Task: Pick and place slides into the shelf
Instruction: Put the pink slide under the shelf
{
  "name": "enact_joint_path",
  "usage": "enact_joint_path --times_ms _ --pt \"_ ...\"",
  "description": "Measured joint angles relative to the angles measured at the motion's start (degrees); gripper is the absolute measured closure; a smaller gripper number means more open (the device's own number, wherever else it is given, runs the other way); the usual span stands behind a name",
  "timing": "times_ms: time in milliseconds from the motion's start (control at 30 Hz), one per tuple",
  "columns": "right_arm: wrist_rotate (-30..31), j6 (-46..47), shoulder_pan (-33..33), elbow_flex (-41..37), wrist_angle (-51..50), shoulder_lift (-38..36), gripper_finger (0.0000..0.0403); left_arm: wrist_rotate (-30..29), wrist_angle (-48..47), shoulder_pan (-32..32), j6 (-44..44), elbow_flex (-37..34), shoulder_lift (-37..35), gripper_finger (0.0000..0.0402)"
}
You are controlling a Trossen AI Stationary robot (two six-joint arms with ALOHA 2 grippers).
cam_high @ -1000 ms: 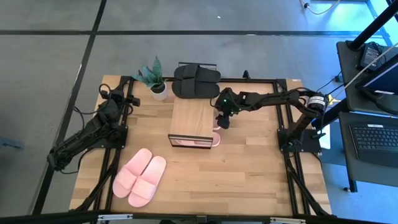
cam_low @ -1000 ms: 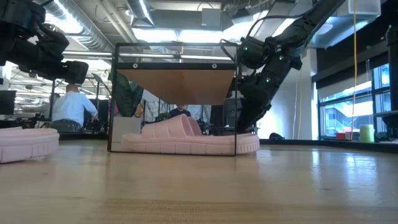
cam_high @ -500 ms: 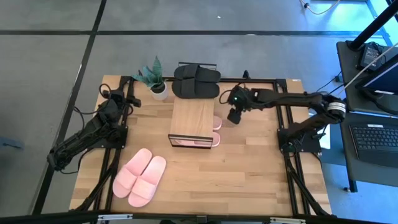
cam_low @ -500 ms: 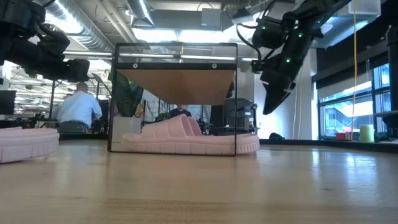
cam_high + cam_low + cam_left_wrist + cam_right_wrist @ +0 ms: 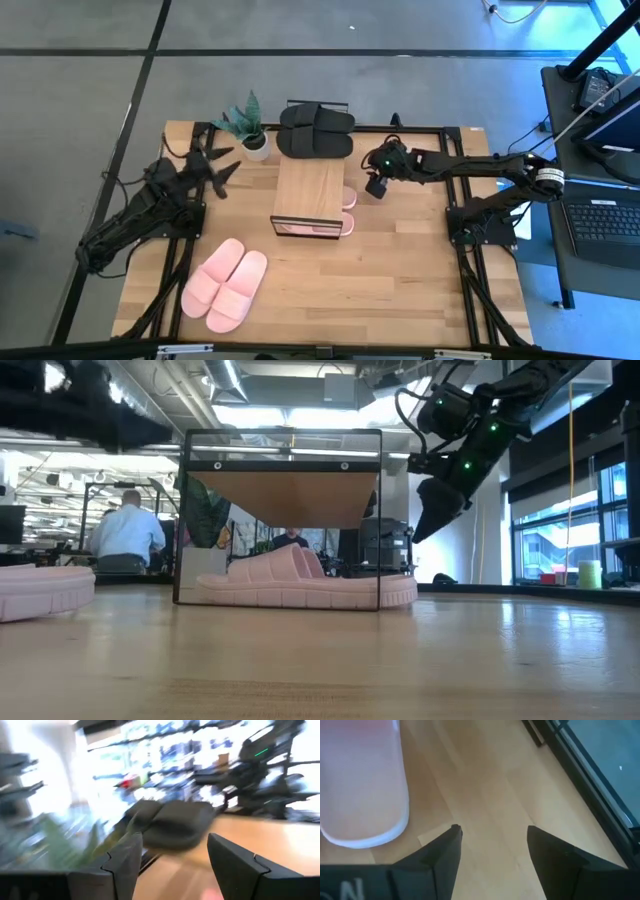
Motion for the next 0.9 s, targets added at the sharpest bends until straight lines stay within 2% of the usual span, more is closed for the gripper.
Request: enact_joint_path --times_ms 267,367,567,667,900 --pt "0.0 -0.07 -0.02 0.0 0.26 0.0 0.0178 11.51 4.66 -7.69 2.98 4.32 2.2 0.0185" --pt "0.0 -0.07 -0.06 0.0 1.02 0.0 0.0178 11.98 6.77 -12.34 3.86 4.62 5.28 0.0185" --pt "0.0 -0.07 -0.06 0.0 2.44 0.0 0.0178 11.36 16.14 -22.99 11.77 4.67 14.6 0.0185" --pt "0.0 0.0 -0.06 0.0 2.41 0.0 0.0178 7.81 16.91 -29.1 15.34 6.86 19.66 0.0185" --pt "0.0 -0.09 -0.09 0.0 2.42 0.0 0.0178 -11.88 8.44 -45.31 21.18 17.59 35.87 0.0185"
